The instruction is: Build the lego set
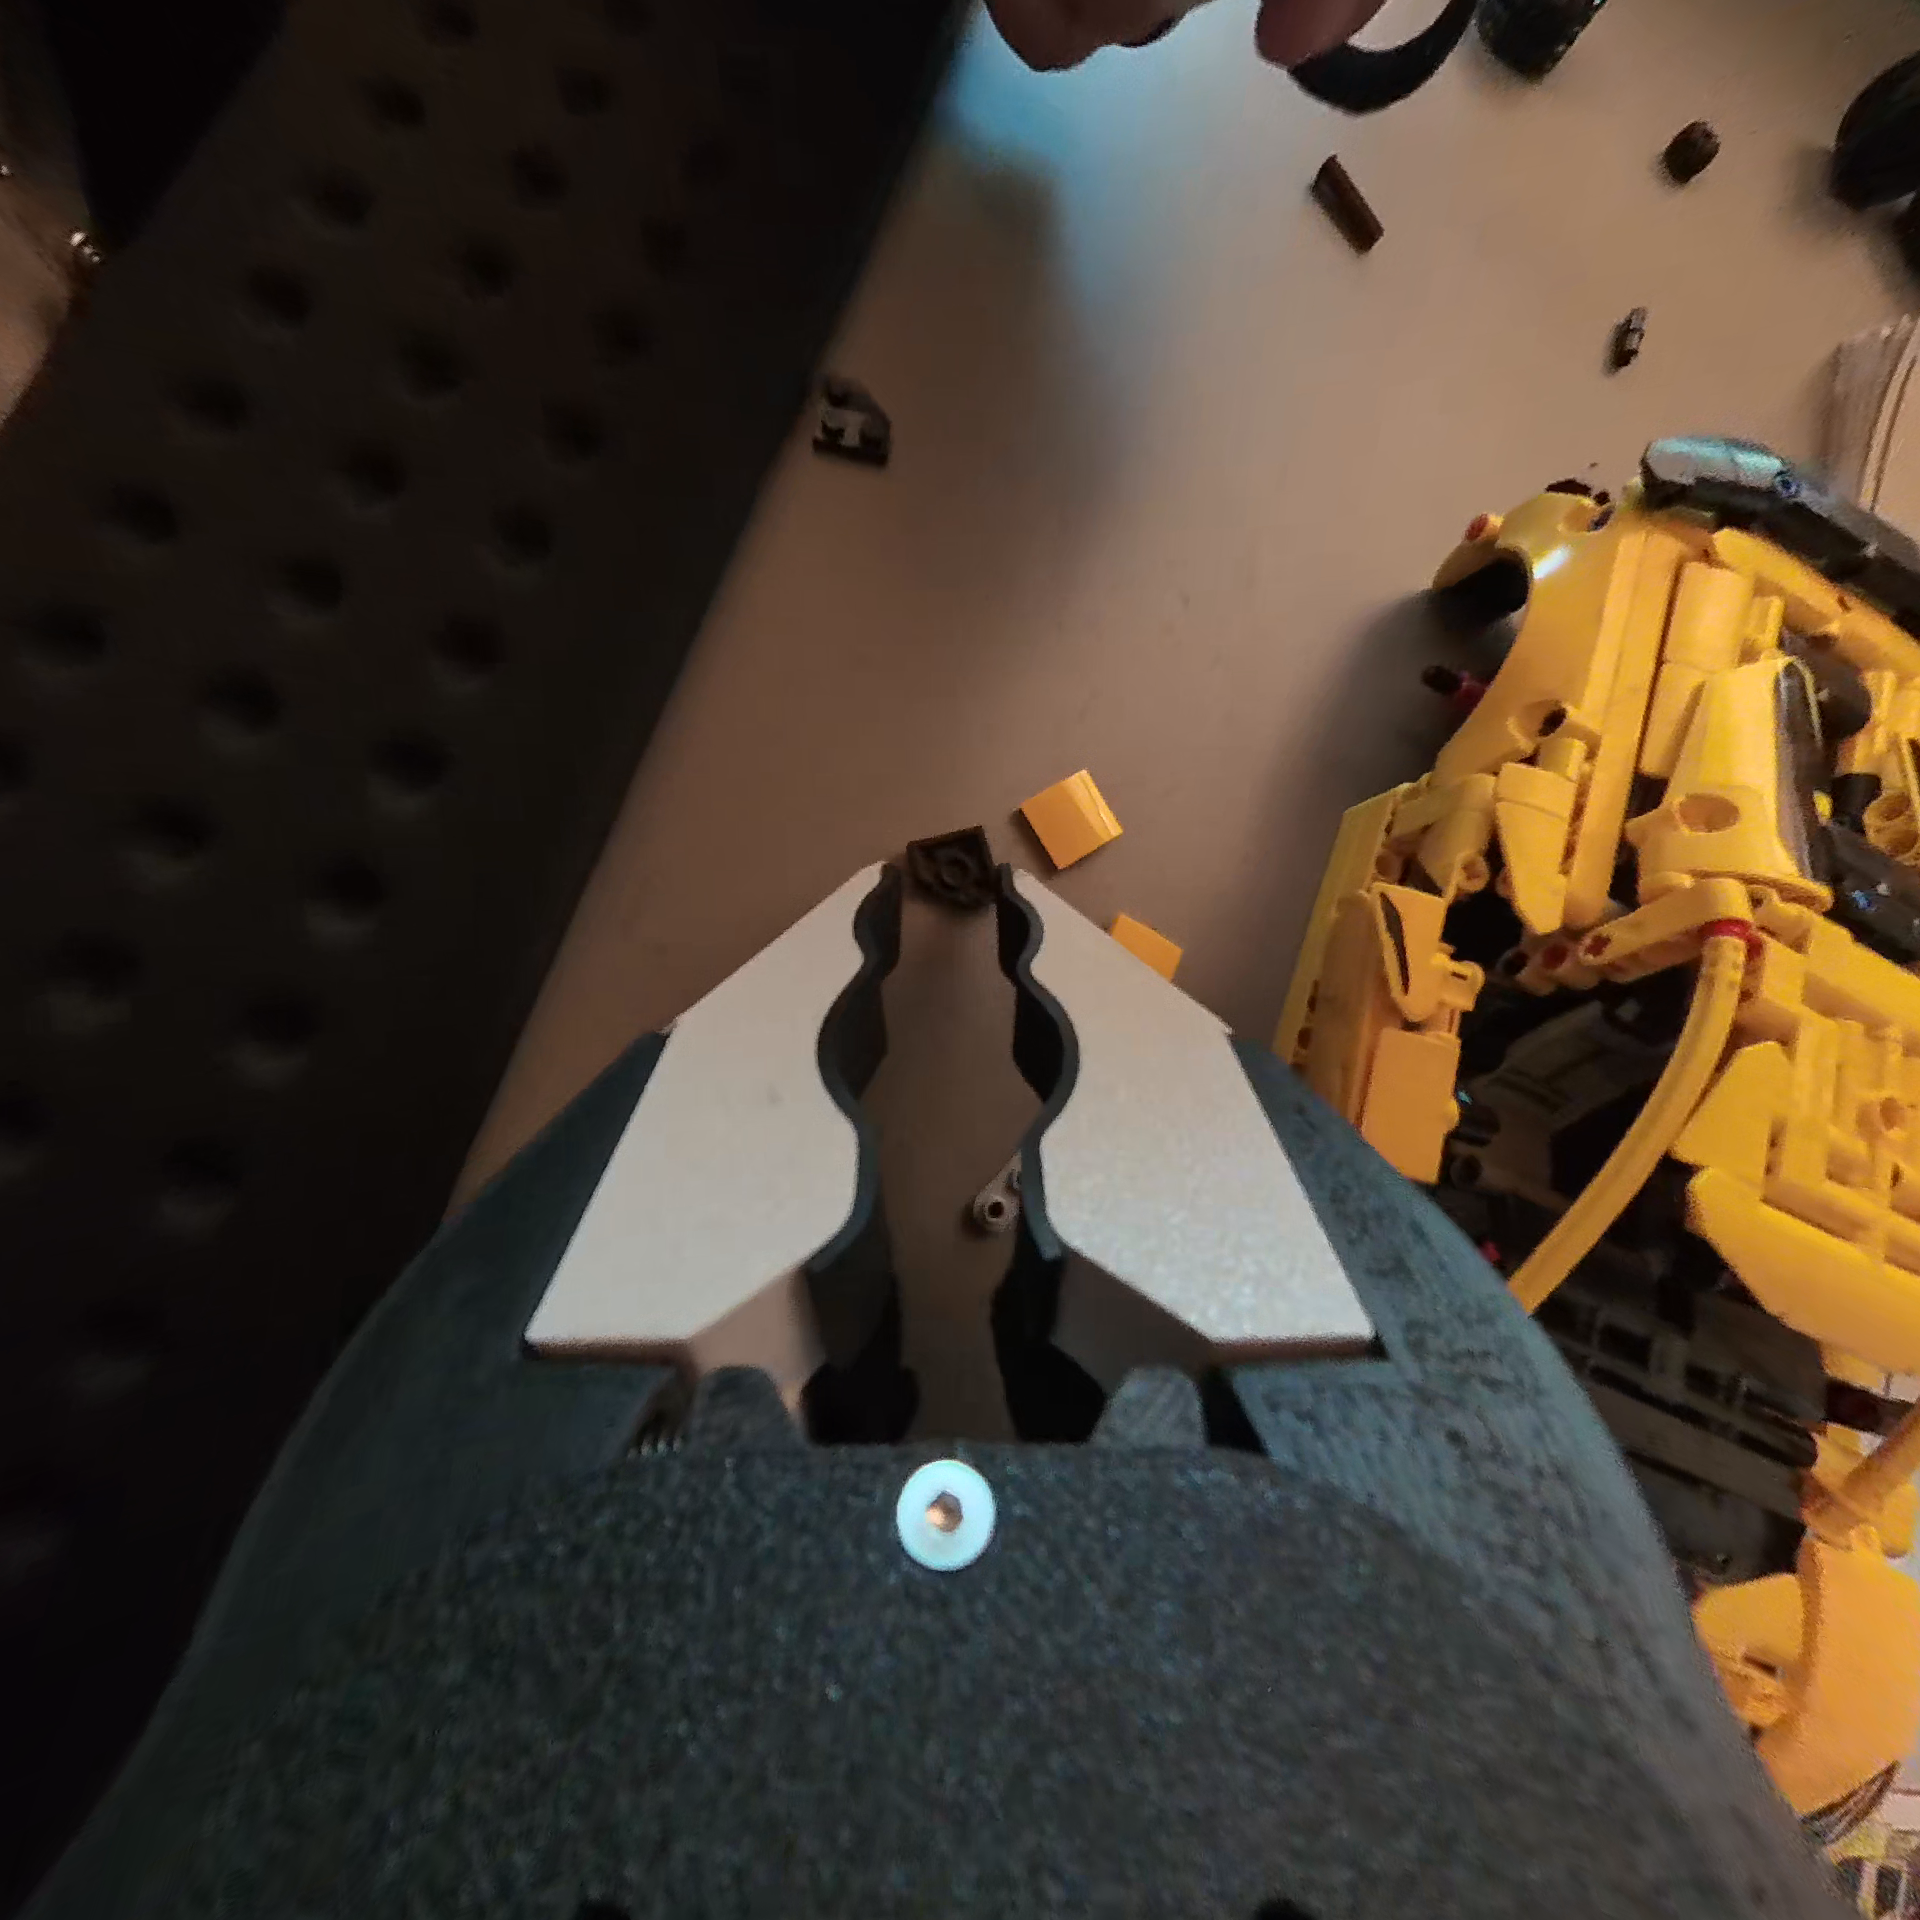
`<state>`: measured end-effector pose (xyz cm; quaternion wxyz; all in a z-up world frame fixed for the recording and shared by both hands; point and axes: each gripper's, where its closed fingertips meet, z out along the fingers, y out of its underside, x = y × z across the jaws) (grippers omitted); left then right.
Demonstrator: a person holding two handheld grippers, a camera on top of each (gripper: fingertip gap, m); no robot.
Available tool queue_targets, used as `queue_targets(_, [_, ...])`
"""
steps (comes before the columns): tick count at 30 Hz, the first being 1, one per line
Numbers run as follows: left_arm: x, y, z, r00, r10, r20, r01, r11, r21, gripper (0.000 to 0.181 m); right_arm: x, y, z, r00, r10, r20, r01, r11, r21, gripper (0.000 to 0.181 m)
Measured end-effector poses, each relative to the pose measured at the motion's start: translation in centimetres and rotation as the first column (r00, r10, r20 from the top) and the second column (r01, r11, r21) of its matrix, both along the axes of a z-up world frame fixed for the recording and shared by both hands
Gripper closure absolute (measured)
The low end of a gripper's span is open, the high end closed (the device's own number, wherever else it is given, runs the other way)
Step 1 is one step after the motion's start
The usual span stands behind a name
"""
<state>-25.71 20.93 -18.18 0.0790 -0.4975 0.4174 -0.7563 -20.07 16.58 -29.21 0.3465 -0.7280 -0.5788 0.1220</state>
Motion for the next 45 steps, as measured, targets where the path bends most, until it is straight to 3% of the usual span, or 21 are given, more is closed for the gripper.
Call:
queue_targets(9, [0.0,0.0,0.0,1.0,-0.003,0.001,0.003,1.0,-0.002,0.176,-0.2,0.3,-0.8,1.0,0.017,-0.004,-0.017,0.999,-0.045,0.164])
queue_targets(17, [0.0,-0.1,0.0,1.0,-0.007,0.001,0.007,1.0,-0.002,0.176,0.0,1.1,-0.8,0.998,-0.063,-0.007,0.063,0.997,-0.049,0.174])
queue_targets(29, [0.0,0.0,0.0,1.0,-0.003,0.001,0.003,1.0,-0.006,0.176,-0.8,0.4,-0.8,0.953,-0.267,-0.141,0.196,0.902,-0.385,0.176])
queue_targets(45, [0.0,0.0,0.0,1.0,-0.003,0.0,0.003,1.0,-0.01,0.176,-0.6,1.0,-0.4,0.93,-0.321,-0.181,0.243,0.903,-0.355,0.171])
